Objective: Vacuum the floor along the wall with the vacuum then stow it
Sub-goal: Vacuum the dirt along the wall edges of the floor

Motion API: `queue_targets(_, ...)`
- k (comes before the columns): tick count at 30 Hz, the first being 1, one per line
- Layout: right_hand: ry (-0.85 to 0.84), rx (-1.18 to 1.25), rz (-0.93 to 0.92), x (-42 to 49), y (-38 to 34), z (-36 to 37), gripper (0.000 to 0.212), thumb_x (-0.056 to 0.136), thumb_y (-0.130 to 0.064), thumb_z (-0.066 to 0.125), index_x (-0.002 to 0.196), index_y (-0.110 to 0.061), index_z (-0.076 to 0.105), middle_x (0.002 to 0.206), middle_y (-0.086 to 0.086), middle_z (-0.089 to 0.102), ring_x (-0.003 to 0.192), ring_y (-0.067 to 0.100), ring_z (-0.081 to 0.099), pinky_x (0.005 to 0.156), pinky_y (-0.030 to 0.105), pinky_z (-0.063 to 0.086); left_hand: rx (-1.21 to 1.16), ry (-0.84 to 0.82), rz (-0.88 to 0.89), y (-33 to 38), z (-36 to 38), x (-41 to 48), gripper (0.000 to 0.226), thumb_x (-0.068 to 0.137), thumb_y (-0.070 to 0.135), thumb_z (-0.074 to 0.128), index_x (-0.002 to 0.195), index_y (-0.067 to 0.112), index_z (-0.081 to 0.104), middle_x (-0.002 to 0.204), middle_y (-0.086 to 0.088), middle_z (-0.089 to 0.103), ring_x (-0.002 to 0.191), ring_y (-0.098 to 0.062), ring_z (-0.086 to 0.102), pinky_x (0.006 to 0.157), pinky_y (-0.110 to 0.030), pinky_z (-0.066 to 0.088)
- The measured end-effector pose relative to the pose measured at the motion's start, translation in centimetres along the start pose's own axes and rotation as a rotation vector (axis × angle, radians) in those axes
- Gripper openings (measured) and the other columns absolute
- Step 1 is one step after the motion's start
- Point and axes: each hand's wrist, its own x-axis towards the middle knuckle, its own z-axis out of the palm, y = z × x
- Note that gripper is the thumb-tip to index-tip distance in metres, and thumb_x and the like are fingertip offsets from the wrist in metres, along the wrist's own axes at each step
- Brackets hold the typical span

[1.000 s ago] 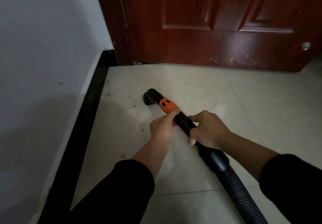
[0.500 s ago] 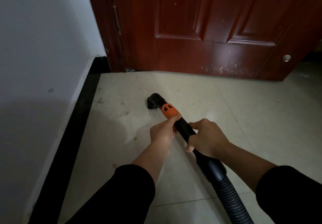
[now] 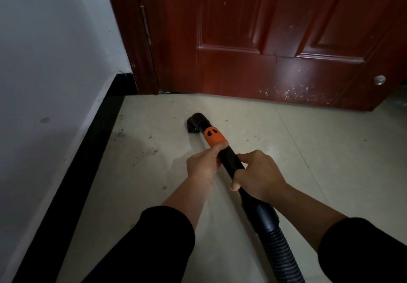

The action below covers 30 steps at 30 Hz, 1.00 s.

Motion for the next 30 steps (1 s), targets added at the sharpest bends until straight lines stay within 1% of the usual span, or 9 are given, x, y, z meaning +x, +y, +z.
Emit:
queue_targets(4, -0.02, 0.016, 0.001, 0.9, -0.2, -0.5, 0.046, 0.061, -0.011, 0.076, 0.107, -0.016, 0.071, 0.066, 0.001, 0.064, 0.066, 0.018, 0.064, 0.062, 0.027, 0.054, -0.016, 0.017, 0.014, 0.3, 0.5, 0.4, 0.021, 0.068, 0.017, 0.085, 0.076, 0.006, 0.069, 0.08, -0.009, 0.074, 0.081, -0.018, 0.072, 0.084, -0.029, 0.055)
queue_targets(7, -0.053, 0.016, 0.001, 1.0, 0.0, -1.0, 0.047, 0.06, -0.011, 0.077, 0.106, -0.017, 0.073, 0.068, 0.002, 0.066, 0.066, 0.018, 0.064, 0.063, 0.027, 0.054, -0.03, 0.028, 0.026, 0.1, 0.8, 0.2, 0.019, 0.07, 0.016, 0.084, 0.073, 0.006, 0.068, 0.079, -0.009, 0.073, 0.081, -0.018, 0.071, 0.077, -0.026, 0.054)
queue_targets(9, -0.074, 0.028, 0.003, 0.8, 0.3, -1.2, 0.048, 0.06, -0.01, 0.076, 0.107, -0.018, 0.073, 0.069, 0.003, 0.068, 0.066, 0.017, 0.065, 0.061, 0.025, 0.053, -0.036, 0.044, 0.026, 0.0, 0.9, -0.3, 0.019, 0.071, 0.016, 0.083, 0.071, 0.006, 0.067, 0.077, -0.008, 0.072, 0.079, -0.018, 0.071, 0.07, -0.023, 0.051)
queue_targets(11, -0.094, 0.032, 0.0, 0.5, 0.5, -1.4, 0.059, 0.059, -0.011, 0.077, 0.117, -0.02, 0.07, 0.074, 0.0, 0.068, 0.067, 0.013, 0.063, 0.056, 0.021, 0.048, -0.045, 0.045, 0.022, -0.1, 0.9, -1.0, 0.018, 0.073, 0.016, 0.082, 0.071, 0.007, 0.067, 0.076, -0.008, 0.072, 0.076, -0.015, 0.07, 0.067, -0.021, 0.05)
queue_targets(14, -0.128, -0.002, -0.01, -0.4, 0.9, -2.0, 0.071, 0.058, -0.012, 0.079, 0.126, -0.024, 0.064, 0.074, -0.002, 0.065, 0.066, 0.009, 0.061, 0.052, 0.019, 0.04, -0.04, 0.035, 0.003, -0.7, 0.6, -2.1, 0.017, 0.073, 0.018, 0.082, 0.074, 0.007, 0.069, 0.081, -0.009, 0.074, 0.08, -0.016, 0.072, 0.075, -0.023, 0.053)
queue_targets(17, -0.163, -0.053, -0.036, -1.6, 1.2, -2.7, 0.06, 0.059, -0.01, 0.079, 0.116, -0.026, 0.07, 0.067, 0.0, 0.068, 0.066, 0.015, 0.064, 0.052, 0.021, 0.041, -0.036, 0.036, -0.02, -1.5, 0.5, -3.2, 0.017, 0.073, 0.019, 0.081, 0.077, 0.007, 0.07, 0.081, -0.008, 0.074, 0.081, -0.015, 0.072, 0.081, -0.025, 0.053)
queue_targets(20, -0.175, -0.095, -0.053, -2.6, 1.5, -3.1, 0.06, 0.06, -0.011, 0.081, 0.117, -0.026, 0.07, 0.072, 0.002, 0.07, 0.07, 0.018, 0.067, 0.054, 0.022, 0.043, -0.027, 0.057, -0.031, -1.9, 0.3, -4.4, 0.017, 0.073, 0.02, 0.081, 0.074, 0.008, 0.069, 0.078, -0.006, 0.073, 0.081, -0.015, 0.071, 0.086, -0.028, 0.053)
queue_targets(25, -0.2, -0.114, -0.074, -4.0, 1.5, -3.2, 0.057, 0.061, -0.011, 0.081, 0.115, -0.027, 0.069, 0.073, 0.001, 0.07, 0.072, 0.017, 0.067, 0.057, 0.022, 0.046, -0.063, 0.051, -0.051, -2.3, -0.3, -6.2, 0.015, 0.074, 0.016, 0.08, 0.077, 0.007, 0.069, 0.076, -0.005, 0.074, 0.075, -0.013, 0.072, 0.078, -0.023, 0.054)
queue_targets(30, -0.198, -0.153, -0.102, -5.0, 1.7, -2.9, 0.056, 0.06, -0.014, 0.082, 0.113, -0.029, 0.07, 0.069, -0.002, 0.069, 0.07, 0.016, 0.067, 0.058, 0.023, 0.048, -0.093, 0.049, -0.046, -2.6, -1.0, -7.4, 0.014, 0.076, 0.013, 0.078, 0.08, 0.004, 0.069, 0.078, -0.008, 0.075, 0.074, -0.013, 0.072, 0.079, -0.024, 0.055)
